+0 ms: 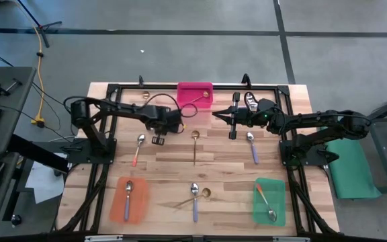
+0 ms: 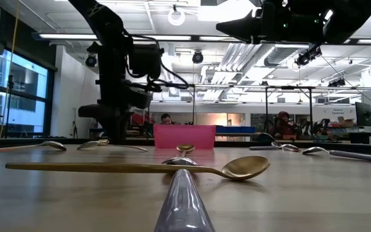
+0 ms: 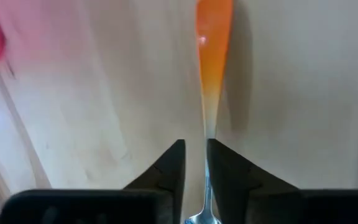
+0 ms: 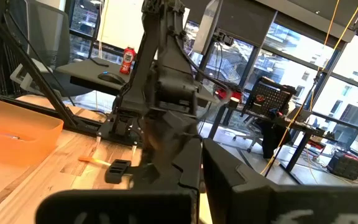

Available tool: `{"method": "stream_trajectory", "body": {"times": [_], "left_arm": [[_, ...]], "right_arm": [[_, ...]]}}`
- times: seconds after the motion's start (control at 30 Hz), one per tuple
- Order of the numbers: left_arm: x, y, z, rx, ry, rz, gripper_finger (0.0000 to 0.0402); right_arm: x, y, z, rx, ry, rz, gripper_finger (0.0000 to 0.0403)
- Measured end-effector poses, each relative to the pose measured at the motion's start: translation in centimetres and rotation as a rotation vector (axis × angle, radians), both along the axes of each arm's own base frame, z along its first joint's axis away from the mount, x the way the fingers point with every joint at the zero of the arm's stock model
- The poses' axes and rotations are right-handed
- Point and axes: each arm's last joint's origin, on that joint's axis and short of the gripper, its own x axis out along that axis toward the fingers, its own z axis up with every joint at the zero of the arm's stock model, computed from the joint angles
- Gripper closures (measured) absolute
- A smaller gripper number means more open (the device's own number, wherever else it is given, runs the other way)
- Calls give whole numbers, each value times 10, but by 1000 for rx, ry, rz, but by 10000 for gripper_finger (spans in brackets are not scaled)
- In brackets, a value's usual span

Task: Sort silverware by color (type)
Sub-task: Put the orange spoon into the green bin

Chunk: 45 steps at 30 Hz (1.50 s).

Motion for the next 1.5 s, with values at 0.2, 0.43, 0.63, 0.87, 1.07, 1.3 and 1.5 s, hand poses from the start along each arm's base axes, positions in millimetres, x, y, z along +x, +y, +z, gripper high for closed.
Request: {"method": "stream_trajectory", "body": {"times": [0.2,0.43,0.63,0.87,1.07,1.3,1.5], "left_arm": [[-4,14,0,-62,-22,56,292],[-7,18,0,-120,-31,67,290],[-7,18,0,-122,-31,59,290],[-1,20,10,-124,-34,57,290],[-4,19,11,-136,2,67,290],[-5,18,11,-158,17,59,291],[-10,16,5,-176,28,43,291]], "right_arm": [[0,0,0,0,0,0,403],[0,0,0,0,0,0,403],[0,0,0,0,0,0,403],[0,0,0,0,0,0,403],[0,0,0,0,0,0,403],[0,0,0,1,3,0,403],[0,0,0,1,4,0,403]]}}
